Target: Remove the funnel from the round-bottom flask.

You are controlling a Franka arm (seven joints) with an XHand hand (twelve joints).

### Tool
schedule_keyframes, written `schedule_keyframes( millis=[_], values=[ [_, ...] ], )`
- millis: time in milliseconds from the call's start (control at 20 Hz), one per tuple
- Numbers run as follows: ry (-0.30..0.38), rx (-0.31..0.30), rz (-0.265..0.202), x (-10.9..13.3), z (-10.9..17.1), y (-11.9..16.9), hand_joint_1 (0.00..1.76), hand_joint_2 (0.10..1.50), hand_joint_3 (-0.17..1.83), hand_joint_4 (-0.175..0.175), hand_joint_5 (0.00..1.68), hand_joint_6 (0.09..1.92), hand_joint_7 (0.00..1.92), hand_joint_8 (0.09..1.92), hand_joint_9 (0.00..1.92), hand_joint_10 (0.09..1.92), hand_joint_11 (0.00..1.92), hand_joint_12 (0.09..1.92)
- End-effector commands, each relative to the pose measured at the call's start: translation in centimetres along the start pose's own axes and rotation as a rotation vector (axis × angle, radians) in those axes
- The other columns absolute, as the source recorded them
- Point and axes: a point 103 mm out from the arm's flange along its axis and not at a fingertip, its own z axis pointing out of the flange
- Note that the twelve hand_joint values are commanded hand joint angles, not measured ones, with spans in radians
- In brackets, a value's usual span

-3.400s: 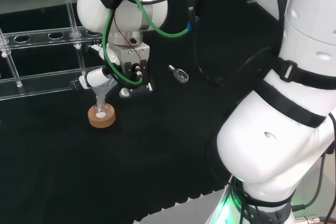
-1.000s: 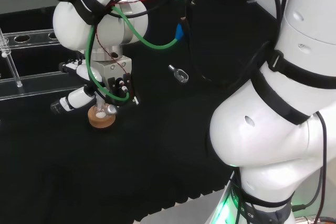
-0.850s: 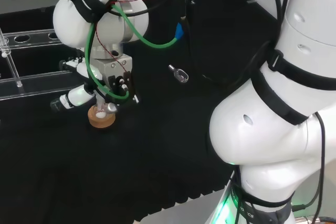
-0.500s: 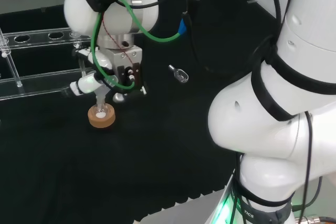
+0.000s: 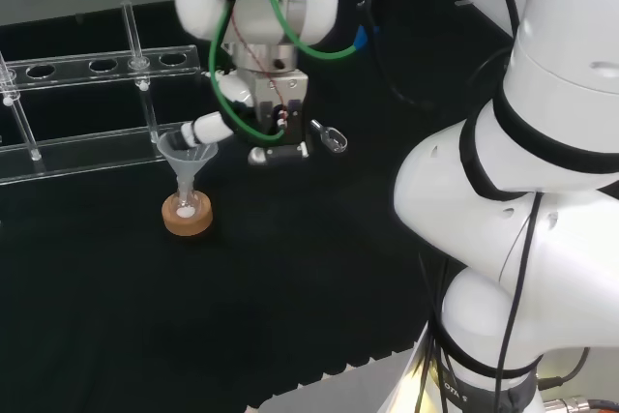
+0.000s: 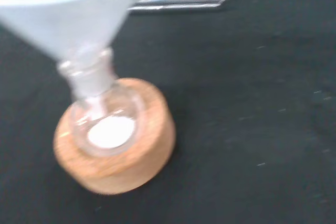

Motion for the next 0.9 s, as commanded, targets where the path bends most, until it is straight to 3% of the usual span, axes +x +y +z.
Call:
schedule_keyframes(
  millis=[50,900],
  values=[
    [-0.018,0.038,-0.067,2.49,1.69,-1.2,0.36,0.68,0.03,0.0,0.0,0.09,0.04,0.09,0.0,0.09,0.0,0.5],
    [-0.007,0.036,-0.067,1.6,1.13,-0.91,0.35,0.69,0.02,0.0,0.0,0.09,0.05,0.09,0.0,0.09,0.0,0.5]
  ],
)
